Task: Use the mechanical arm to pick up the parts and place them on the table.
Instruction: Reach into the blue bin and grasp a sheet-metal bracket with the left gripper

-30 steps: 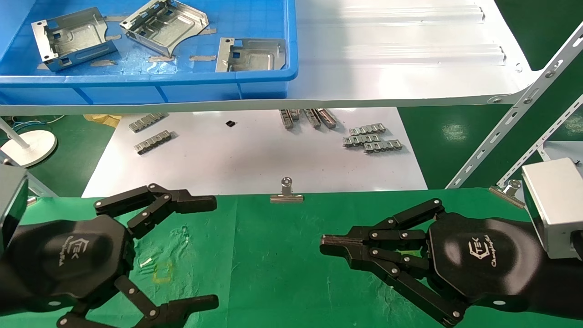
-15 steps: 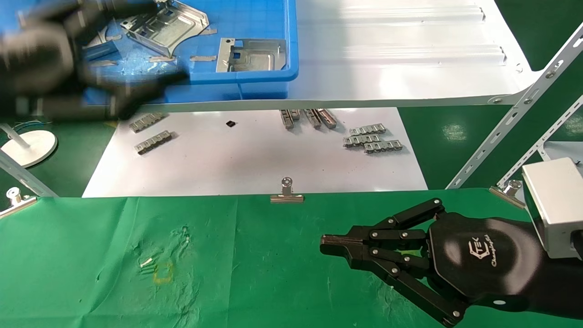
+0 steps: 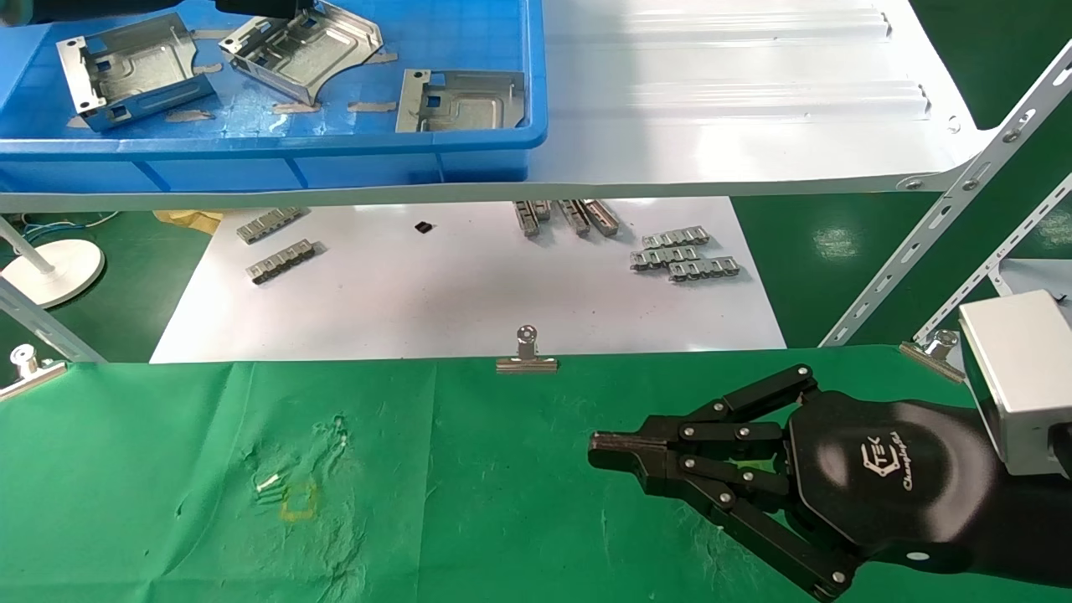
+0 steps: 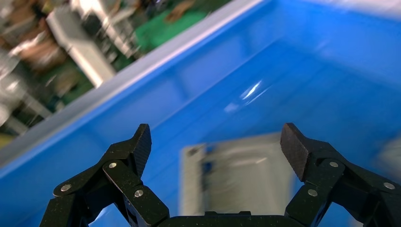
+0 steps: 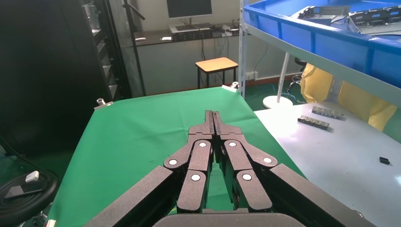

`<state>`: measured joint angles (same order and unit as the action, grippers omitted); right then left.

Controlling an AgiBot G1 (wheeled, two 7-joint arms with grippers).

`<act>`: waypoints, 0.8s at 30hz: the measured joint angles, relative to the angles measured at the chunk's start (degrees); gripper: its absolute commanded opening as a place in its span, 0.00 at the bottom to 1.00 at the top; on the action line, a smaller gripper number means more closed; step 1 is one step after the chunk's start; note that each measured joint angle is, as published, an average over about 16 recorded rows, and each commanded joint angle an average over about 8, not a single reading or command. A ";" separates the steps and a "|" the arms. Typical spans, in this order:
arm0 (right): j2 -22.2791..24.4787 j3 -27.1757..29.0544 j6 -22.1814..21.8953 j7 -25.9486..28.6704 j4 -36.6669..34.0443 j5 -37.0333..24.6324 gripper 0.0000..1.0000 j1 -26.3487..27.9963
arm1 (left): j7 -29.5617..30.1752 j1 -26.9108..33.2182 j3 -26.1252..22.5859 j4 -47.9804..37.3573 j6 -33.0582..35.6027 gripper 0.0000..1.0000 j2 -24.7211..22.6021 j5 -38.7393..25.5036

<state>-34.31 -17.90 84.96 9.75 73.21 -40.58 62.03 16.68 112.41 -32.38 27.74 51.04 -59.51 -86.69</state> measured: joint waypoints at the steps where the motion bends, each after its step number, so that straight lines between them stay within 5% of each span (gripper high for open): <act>1: 0.00 0.00 0.00 0.00 0.00 0.00 0.00 0.00 | -0.05 1.19 -0.67 -2.36 -0.75 0.33 -1.02 -1.27; 4: 0.00 -0.01 0.00 0.00 0.00 0.01 0.00 0.00 | -0.34 4.01 -2.16 -8.66 -2.62 0.00 -3.65 -4.10; 18: 0.02 -0.04 -0.02 -0.02 0.00 0.03 0.02 0.01 | -1.69 8.96 -3.35 -23.35 -3.89 0.00 -8.47 -6.25; 21: 0.02 -0.04 -0.02 -0.02 0.00 0.03 0.19 0.01 | -1.84 9.28 -3.08 -24.48 -3.57 0.00 -8.58 -5.86; 24: 0.02 -0.05 -0.02 -0.03 0.00 0.03 0.56 0.01 | -1.97 9.52 -2.86 -25.31 -3.27 0.00 -8.59 -5.53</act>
<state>-34.29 -17.95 84.94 9.72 73.21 -40.54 62.04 14.72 121.92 -35.24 2.42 47.77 -68.11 -92.22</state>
